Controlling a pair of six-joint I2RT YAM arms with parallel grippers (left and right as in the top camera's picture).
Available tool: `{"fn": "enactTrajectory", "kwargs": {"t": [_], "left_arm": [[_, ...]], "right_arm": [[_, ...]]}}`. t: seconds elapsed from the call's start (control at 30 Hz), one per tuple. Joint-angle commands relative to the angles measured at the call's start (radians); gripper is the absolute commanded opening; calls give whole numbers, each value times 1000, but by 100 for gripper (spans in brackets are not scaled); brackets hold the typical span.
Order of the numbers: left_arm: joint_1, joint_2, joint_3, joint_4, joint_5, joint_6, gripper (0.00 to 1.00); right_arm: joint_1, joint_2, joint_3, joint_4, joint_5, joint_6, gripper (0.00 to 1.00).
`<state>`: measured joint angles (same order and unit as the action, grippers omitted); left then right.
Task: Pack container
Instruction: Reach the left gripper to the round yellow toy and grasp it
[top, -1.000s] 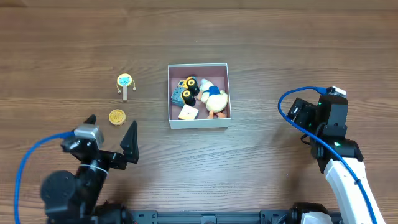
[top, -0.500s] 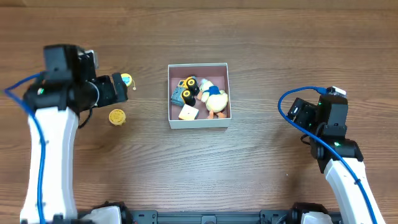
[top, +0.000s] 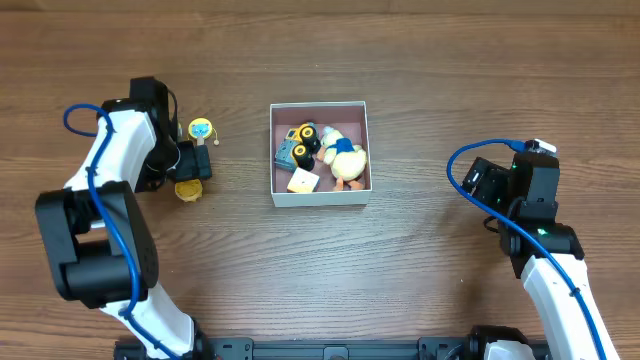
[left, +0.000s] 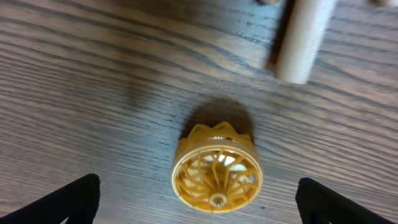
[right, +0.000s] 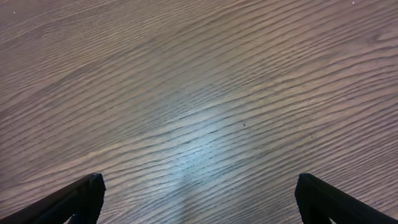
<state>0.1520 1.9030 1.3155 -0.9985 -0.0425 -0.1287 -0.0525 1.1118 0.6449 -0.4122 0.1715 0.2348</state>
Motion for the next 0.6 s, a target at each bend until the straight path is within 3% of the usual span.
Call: {"fn": "enactTrajectory", "kwargs": {"t": [0.0, 0.57], "left_arm": [[-13, 26, 6, 1, -16, -14, 100], [-41, 89, -36, 34, -35, -40, 100]], "right_arm": [[-4, -1, 9, 7, -2, 0, 100], [-4, -1, 9, 7, -2, 0, 100]]}}
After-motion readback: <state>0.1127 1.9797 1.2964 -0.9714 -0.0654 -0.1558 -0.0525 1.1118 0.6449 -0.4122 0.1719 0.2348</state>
